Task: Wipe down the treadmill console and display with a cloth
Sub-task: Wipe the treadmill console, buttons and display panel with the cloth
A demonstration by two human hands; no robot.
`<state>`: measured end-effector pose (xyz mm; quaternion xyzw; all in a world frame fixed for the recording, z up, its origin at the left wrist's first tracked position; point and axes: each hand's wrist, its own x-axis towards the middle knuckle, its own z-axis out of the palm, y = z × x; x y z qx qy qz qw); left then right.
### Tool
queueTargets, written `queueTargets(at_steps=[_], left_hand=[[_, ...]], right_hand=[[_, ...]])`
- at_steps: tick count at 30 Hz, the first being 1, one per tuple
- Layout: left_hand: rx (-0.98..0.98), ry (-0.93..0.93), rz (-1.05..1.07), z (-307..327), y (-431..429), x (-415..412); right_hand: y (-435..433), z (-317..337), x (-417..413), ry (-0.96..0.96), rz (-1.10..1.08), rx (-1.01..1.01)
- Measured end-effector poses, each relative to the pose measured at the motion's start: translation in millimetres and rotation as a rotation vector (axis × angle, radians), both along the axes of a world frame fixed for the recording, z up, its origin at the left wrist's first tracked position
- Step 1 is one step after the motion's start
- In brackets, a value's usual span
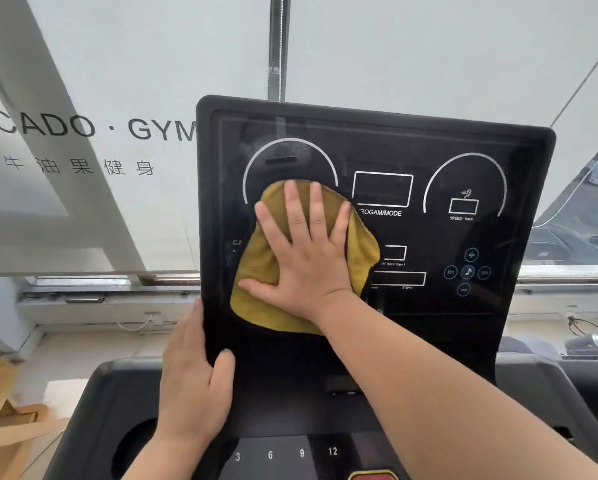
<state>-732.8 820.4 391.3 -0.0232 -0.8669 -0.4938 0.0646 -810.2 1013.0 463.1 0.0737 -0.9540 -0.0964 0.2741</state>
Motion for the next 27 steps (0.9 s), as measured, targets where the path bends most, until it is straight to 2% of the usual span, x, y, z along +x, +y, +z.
queueTargets(at_steps=[3, 6, 8, 10, 12, 17, 20, 22, 24, 27], left_hand=[[0.021, -0.004, 0.005, 3, 0, 0], [0.036, -0.017, -0.002, 7, -1, 0], [0.055, -0.028, -0.002, 9, -2, 0], [0.079, -0.035, 0.0, 12, -1, 1], [0.088, -0.035, -0.008, 14, -1, 2], [0.097, -0.019, -0.025, 8, -3, 1], [0.1, -0.004, -0.02, 3, -3, 0], [0.097, 0.012, -0.007, 2, -2, 0], [0.1, 0.022, 0.009, 3, 1, -1], [0.134, 0.015, 0.03, 7, 5, -1]], right_hand=[[50, 15, 4, 0.042, -0.205, -0.113], [92, 46, 0, 0.069, -0.441, -0.324], [94, 63, -9, 0.096, -0.481, -0.428], [72, 72, -22, 0.126, -0.457, -0.465], [36, 75, -35, 0.139, -0.408, -0.42], [-41, 51, -39, 0.077, -0.096, -0.119], [-39, 28, -27, 0.065, 0.093, 0.047], [-7, 21, -20, 0.13, 0.131, 0.045], [41, 21, -11, 0.189, -0.054, -0.064], [101, 44, -4, 0.17, -0.439, -0.384]])
